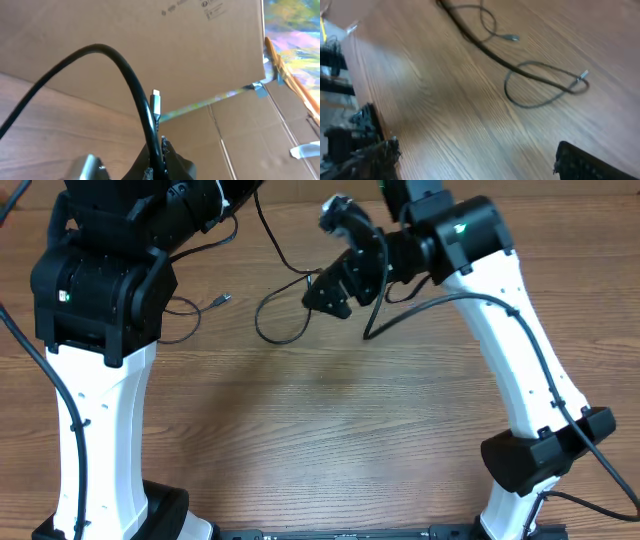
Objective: Untangle cables
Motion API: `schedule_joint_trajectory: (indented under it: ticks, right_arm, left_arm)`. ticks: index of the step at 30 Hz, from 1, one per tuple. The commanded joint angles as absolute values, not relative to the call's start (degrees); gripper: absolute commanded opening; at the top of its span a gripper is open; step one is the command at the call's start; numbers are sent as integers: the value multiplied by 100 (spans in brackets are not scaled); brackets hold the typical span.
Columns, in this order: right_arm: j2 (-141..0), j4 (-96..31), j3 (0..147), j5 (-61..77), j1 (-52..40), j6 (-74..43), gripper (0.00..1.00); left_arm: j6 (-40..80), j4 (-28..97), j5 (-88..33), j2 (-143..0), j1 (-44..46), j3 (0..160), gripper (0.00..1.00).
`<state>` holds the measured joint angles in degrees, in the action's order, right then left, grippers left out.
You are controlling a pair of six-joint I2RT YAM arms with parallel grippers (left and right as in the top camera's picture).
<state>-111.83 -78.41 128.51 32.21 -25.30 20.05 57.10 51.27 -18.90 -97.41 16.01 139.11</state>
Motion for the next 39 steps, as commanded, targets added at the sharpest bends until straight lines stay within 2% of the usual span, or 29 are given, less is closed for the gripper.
schedule_joint_trajectory:
  ticks: [1,6,16,22,25,26,28,39]
  right_arm:
    - [-11135,-7498,12851,3293,-2589,2270,100]
    - [-11135,-7074,12851,3444,-2593,2165,100]
    - [-11135,-6615,12851,3441,-2593,1776,100]
    - [-11135,-6541,12851,3393,-2593,1651,100]
    - [-11135,-6495,12851,3037,-2593,1267,85]
    - [-11135,-6495,12851,2906,-2593,1184,77]
    - [-11135,-6501,12851,2781,-2593,1111,54]
    - [-11135,-6506,12851,2185,-2569,814,52]
  left_arm:
    - [5953,5113,-2213,-9662,1577,14009,4]
    - [6611,4980,-2344,-9662,1577,14009,4]
    - [7529,3444,-3658,-9662,1577,14009,4]
    - [7631,3382,-3798,-9662,1577,14009,4]
    - [7634,3275,-3800,-9662,1577,14009,4]
    - [7634,3221,-3800,-9662,1577,14009,4]
    - [7712,3116,-3815,-9662,1577,14009,4]
    - [7977,2611,-3752,-9662,1356,14009,4]
